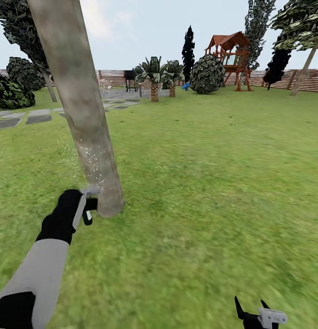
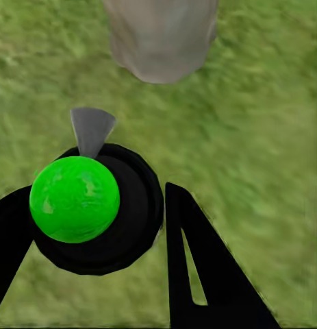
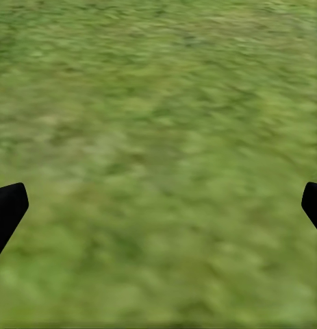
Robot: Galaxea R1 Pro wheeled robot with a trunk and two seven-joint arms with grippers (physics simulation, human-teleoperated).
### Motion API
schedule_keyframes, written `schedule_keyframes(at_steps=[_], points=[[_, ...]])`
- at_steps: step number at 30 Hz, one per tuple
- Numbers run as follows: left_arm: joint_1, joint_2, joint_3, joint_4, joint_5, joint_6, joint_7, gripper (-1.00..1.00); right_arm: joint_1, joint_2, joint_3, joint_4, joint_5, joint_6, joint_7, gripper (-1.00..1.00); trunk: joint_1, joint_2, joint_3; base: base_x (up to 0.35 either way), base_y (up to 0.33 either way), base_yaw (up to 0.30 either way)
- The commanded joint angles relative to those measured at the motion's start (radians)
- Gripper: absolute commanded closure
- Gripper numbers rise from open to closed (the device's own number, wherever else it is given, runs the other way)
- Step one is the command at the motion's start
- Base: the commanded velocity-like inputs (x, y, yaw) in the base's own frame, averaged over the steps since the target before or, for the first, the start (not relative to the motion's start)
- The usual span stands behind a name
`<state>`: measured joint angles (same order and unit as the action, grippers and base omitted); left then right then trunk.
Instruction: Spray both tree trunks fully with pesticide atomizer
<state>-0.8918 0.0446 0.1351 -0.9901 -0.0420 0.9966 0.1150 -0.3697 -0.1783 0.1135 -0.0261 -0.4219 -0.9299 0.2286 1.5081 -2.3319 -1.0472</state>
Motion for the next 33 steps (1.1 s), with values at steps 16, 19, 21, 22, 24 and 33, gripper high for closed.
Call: schedule_keyframes(at_steps=[16,19,21,22,24,33], points=[[0.187,0.004,0.095,0.223,0.003,-0.405,0.083,1.00,0.000,0.000,0.000,0.000,-0.001,-0.001,0.000,-1.00,0.000,0.000,0.000,0.043,-0.057,0.000],[0.188,0.001,0.151,0.250,0.001,-0.445,0.084,1.00,0.000,0.000,0.000,0.000,-0.001,-0.001,0.000,-1.00,0.000,0.000,0.000,0.182,-0.219,0.000],[0.188,-0.005,0.157,0.265,0.001,-0.452,0.082,1.00,0.000,0.000,0.000,0.000,-0.001,-0.001,0.000,-1.00,0.000,0.000,0.000,0.136,-0.250,0.000],[0.188,-0.006,0.158,0.267,0.002,-0.454,0.080,1.00,0.000,0.000,0.000,0.000,-0.001,-0.001,0.000,-1.00,0.000,0.000,0.000,0.123,-0.258,0.000],[0.188,-0.008,0.158,0.271,0.002,-0.458,0.079,1.00,0.000,0.000,0.000,0.000,-0.001,-0.001,0.000,-1.00,0.000,0.000,0.000,0.123,-0.260,0.000],[0.188,-0.009,0.158,0.298,-0.001,-0.501,0.080,1.00,0.000,0.000,0.000,0.000,-0.001,0.000,0.000,-1.00,0.000,0.000,0.000,0.158,-0.245,0.005]])
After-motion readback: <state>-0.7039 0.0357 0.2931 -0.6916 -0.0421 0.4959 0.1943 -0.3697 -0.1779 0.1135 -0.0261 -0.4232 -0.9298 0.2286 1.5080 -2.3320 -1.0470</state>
